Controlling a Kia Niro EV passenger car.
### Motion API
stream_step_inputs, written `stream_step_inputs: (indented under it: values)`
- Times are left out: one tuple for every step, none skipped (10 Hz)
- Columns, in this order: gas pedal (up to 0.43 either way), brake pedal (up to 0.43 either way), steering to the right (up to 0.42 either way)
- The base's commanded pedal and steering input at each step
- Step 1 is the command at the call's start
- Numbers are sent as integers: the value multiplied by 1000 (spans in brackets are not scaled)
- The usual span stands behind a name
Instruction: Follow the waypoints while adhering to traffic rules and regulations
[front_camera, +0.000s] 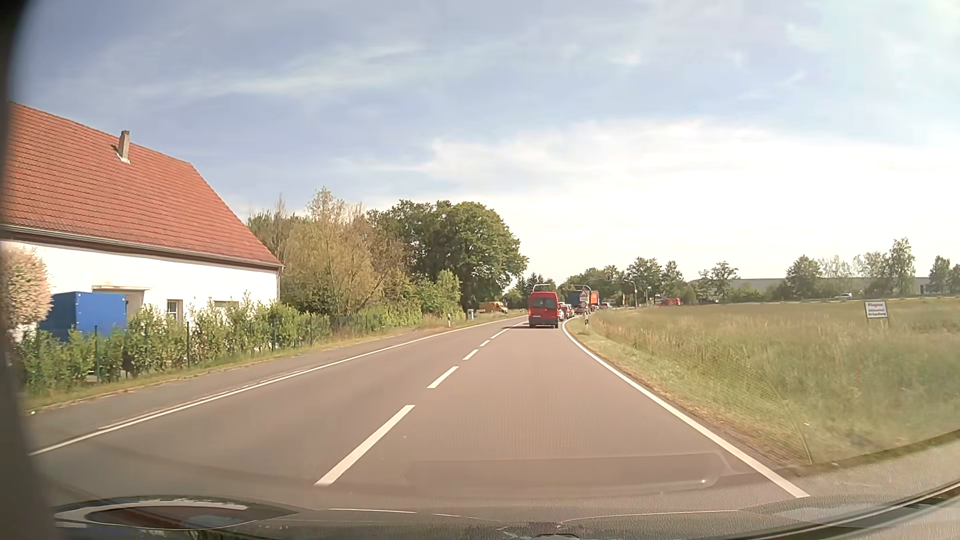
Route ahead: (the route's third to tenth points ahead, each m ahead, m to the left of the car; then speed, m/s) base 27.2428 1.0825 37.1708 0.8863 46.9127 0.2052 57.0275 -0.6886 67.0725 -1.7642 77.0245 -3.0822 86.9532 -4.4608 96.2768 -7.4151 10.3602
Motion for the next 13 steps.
stream_step_inputs:
  values:
    - [0,98,1]
    - [0,98,3]
    - [0,110,5]
    - [0,128,6]
    - [0,134,6]
    - [0,134,6]
    - [0,134,6]
    - [0,134,6]
    - [0,134,6]
    - [0,140,6]
    - [0,146,6]
    - [0,152,6]
    - [0,165,6]
